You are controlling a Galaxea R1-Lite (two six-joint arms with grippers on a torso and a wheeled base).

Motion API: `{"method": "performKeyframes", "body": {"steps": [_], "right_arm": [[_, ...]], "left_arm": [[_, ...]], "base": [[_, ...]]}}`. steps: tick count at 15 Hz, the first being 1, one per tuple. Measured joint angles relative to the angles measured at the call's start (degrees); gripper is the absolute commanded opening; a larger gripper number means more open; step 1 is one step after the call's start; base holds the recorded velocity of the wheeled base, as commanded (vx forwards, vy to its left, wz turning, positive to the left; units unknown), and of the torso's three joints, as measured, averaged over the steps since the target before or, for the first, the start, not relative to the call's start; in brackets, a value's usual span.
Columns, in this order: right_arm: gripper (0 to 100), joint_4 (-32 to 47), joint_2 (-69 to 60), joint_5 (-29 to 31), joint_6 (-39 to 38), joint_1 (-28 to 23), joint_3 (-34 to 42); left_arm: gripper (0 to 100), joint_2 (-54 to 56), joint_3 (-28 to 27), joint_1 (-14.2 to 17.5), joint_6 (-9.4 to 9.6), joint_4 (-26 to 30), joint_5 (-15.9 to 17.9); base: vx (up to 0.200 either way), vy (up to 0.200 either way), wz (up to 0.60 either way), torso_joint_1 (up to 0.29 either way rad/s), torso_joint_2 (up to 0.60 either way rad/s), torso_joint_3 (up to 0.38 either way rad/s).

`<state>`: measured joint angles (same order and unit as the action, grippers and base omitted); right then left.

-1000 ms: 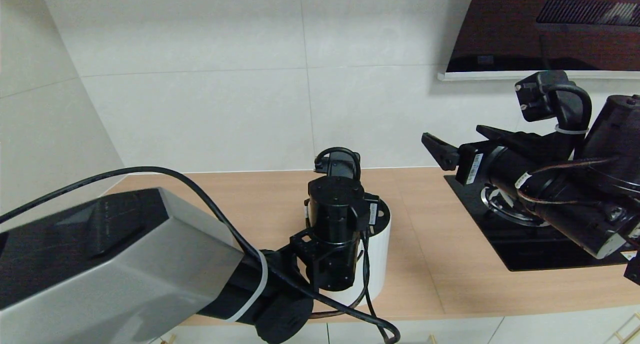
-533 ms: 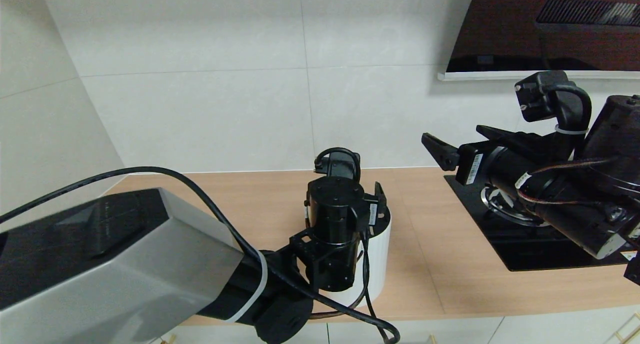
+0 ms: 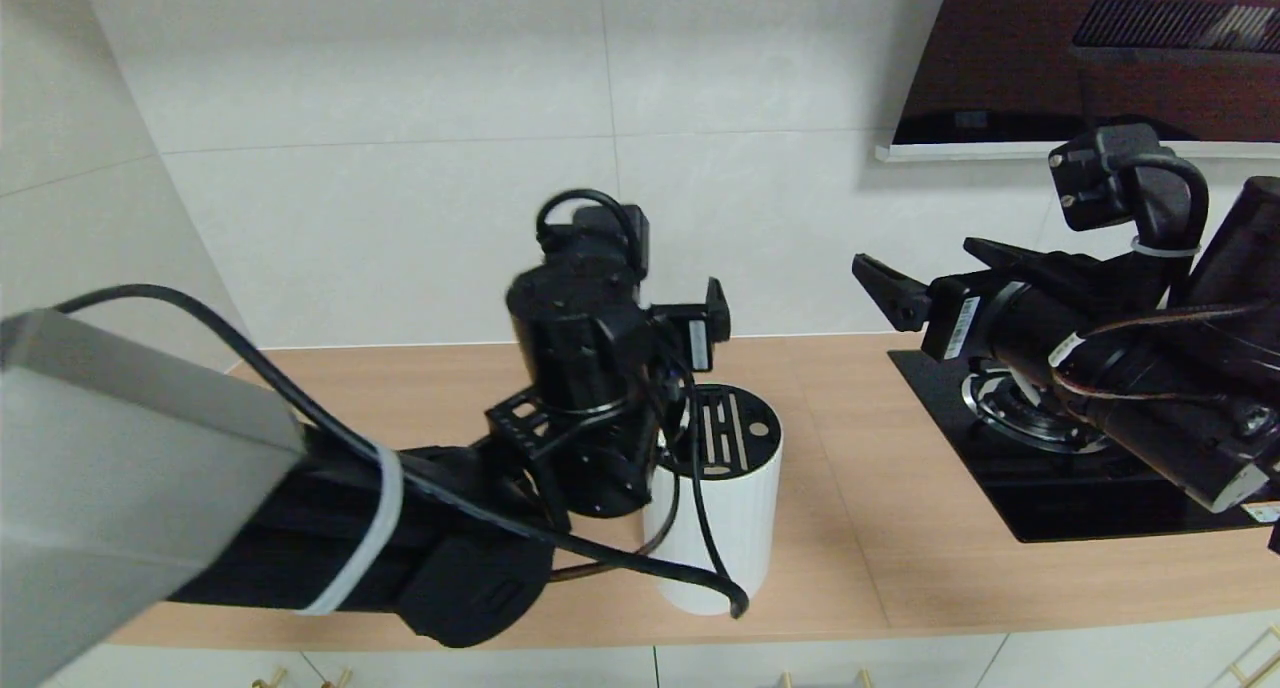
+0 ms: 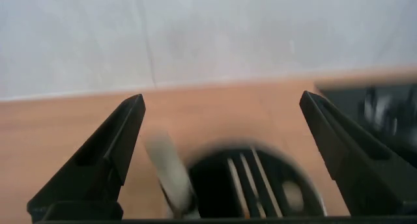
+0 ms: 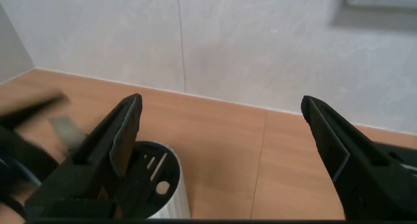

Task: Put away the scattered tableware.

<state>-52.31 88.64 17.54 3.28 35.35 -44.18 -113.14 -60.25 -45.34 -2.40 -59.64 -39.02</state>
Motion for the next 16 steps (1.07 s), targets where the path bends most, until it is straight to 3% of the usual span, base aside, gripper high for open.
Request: {"method": "performKeyframes", "body": {"steps": [4, 10, 13, 16], "right_arm": [[100, 0.0, -4.0, 0.4, 1.7, -0.2, 0.5], [100, 2.6, -22.0, -0.2, 1.7, -7.0, 12.9], [100, 13.8, -36.2, -0.6, 1.6, -10.4, 17.2], [100, 32.3, -53.2, -0.5, 1.0, -14.2, 18.7]], "left_arm": [[100, 13.9, 3.8, 3.0, 1.4, 0.1, 2.6], [100, 37.8, 29.2, 8.8, 3.82, 2.8, 6.8], [100, 51.2, 35.9, 12.9, 4.01, 11.6, 7.4], [100, 67.5, 38.4, 17.6, 4.04, 27.6, 8.5]], "base": [[0.0, 0.0, 0.0, 0.0, 0.0, 0.0], [0.0, 0.0, 0.0, 0.0, 0.0, 0.0], [0.0, 0.0, 0.0, 0.0, 0.0, 0.0], [0.0, 0.0, 0.0, 0.0, 0.0, 0.0]]}}
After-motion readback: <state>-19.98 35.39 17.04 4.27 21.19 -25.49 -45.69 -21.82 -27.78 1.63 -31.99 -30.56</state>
